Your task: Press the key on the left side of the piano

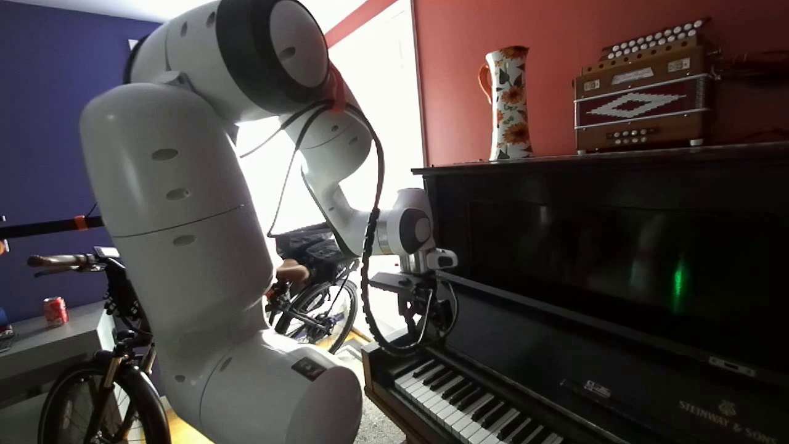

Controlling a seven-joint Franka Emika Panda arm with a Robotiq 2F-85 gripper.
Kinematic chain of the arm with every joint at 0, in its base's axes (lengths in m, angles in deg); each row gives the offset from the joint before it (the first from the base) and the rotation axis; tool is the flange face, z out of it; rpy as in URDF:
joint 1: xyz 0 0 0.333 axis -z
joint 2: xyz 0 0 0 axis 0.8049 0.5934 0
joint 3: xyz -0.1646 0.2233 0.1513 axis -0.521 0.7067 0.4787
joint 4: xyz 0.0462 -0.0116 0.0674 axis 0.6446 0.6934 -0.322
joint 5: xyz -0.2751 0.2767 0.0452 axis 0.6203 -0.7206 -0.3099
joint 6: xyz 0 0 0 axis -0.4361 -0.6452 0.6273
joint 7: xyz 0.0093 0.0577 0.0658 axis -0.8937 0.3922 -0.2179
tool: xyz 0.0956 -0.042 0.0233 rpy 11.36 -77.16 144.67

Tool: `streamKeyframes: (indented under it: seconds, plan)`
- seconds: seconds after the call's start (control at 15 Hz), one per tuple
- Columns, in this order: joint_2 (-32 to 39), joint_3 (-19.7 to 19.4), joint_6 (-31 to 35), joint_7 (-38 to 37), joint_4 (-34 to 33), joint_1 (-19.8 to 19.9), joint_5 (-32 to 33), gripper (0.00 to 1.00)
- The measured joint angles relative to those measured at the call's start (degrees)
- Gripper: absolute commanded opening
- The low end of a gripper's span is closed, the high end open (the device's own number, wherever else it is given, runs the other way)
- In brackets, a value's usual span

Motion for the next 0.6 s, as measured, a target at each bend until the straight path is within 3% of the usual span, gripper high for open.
streamKeyframes:
  seconds: [0.6]
  plan:
    - [-12.27, 6.11, -9.72, -6.96, -0.57, 0.62, 1.40, 1.00]
